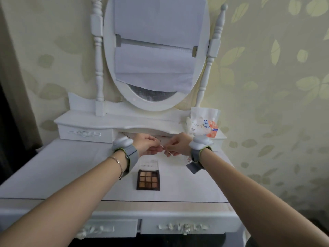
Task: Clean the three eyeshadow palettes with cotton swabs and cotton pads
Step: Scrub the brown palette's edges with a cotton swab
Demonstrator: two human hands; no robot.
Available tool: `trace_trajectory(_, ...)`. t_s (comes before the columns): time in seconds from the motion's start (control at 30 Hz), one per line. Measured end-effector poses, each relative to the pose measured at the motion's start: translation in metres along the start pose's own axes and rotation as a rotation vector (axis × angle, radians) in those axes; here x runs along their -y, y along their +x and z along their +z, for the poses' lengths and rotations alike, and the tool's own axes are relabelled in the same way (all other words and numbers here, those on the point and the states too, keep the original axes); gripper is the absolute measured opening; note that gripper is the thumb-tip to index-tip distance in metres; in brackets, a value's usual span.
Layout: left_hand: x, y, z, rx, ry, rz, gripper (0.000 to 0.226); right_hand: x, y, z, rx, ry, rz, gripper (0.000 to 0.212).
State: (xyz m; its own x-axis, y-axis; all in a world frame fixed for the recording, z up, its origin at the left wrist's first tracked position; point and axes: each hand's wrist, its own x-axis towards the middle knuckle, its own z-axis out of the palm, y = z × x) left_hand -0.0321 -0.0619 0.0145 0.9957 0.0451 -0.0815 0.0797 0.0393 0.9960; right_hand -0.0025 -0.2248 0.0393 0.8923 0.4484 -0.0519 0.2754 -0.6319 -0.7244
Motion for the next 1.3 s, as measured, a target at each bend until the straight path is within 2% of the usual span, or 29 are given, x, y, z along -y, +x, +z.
trace_trajectory(0.1,0.011,-0.011,-0.012,-0.012,0.02,-0.015,0.004,-0.005,-0.001,0.02,0.011,0.107,0.006,0.014)
trace_trajectory(0.2,0.024,-0.017,-0.026,-0.033,0.209,-0.022,0.013,-0.013,-0.003,0.036,0.0,0.118,0.0,0.013)
trace_trajectory(0.27,0.031,-0.021,-0.036,0.001,0.403,0.0,0.027,-0.021,-0.006,0.041,-0.013,0.113,0.021,0.015)
trace_trajectory(0.4,0.043,-0.032,-0.051,0.208,0.766,-0.015,0.059,-0.042,-0.011,0.049,-0.038,0.174,0.07,0.011)
trace_trajectory(0.47,0.052,-0.034,-0.058,0.255,0.913,-0.008,0.076,-0.052,-0.013,0.054,-0.069,0.211,0.084,0.009)
trace_trajectory(0.53,0.06,-0.036,-0.063,0.275,0.987,-0.008,0.098,-0.06,-0.014,0.058,-0.103,0.223,0.103,0.011)
trace_trajectory(0.6,0.067,-0.037,-0.065,0.281,0.988,-0.001,0.11,-0.068,-0.015,0.06,-0.13,0.223,0.127,0.013)
trace_trajectory(1.03,0.077,-0.022,-0.066,0.288,0.935,0.088,0.1,-0.085,-0.015,0.06,-0.17,0.314,0.095,0.008)
trace_trajectory(1.3,0.089,-0.018,-0.07,0.267,0.889,0.13,0.082,-0.091,-0.016,0.065,-0.165,0.295,0.029,0.014)
